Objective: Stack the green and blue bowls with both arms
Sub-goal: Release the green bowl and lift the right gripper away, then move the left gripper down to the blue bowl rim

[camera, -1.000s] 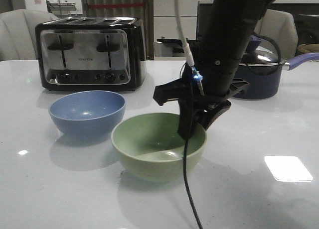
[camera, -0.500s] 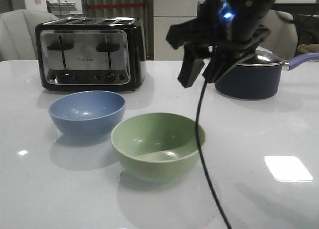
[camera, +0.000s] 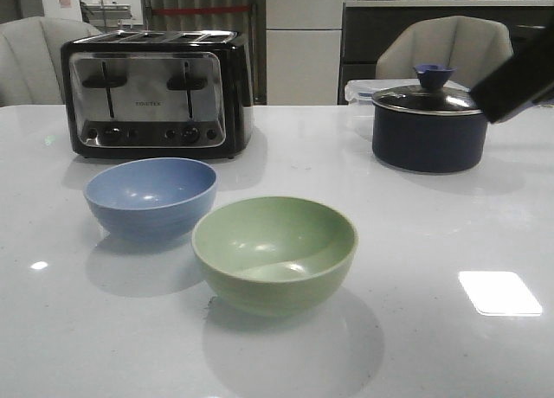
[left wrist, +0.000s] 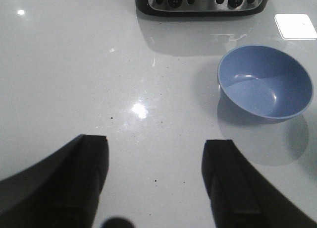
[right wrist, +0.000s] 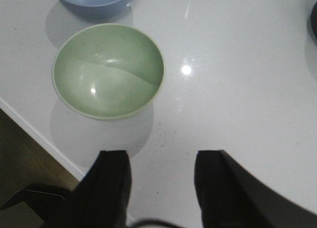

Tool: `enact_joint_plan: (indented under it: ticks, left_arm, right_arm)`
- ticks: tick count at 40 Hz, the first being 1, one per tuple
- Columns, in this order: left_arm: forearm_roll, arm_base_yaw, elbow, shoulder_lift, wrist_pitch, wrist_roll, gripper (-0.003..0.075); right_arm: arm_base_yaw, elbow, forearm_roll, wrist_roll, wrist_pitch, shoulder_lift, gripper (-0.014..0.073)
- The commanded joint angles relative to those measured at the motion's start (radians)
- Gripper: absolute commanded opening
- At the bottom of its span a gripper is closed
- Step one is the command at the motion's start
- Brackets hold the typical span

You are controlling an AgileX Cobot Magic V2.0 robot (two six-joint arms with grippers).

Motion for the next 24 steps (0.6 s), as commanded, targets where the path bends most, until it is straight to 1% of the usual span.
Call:
enact_joint_plan:
  ticks: [1, 7, 14, 19, 24]
  left_arm:
    - [-0.006, -0.002, -0.031, 0.000, -0.068, 0.000, 0.0476]
    - [-0.011, -0.022, -0.031, 0.027, -0.056, 0.000, 0.0476]
    - [-0.012, -0.111, -0.049, 0.128, -0.026, 0.000, 0.0476]
    - [-0.034, -0.163, -0.105, 0.227, -0.026, 0.000, 0.0476]
    - [-0.082, -0.176, -0.177, 0.353, -0.043, 0.000, 0.0476]
  right_arm:
    - [0.000, 0.033, -0.010, -0.012, -0.057, -0.089, 0.0425]
    - [0.000, 0.093, -0.010, -0.012, -0.032, -0.159, 0.0425]
    - [0.000, 0.097, -0.010, -0.012, -0.010, -0.169, 0.0425]
    - [0.000, 0.097, -0.010, -0.012, -0.011, -0.169, 0.0425]
    - [0.000, 0.097, -0.010, -0.012, -0.011, -0.169, 0.0425]
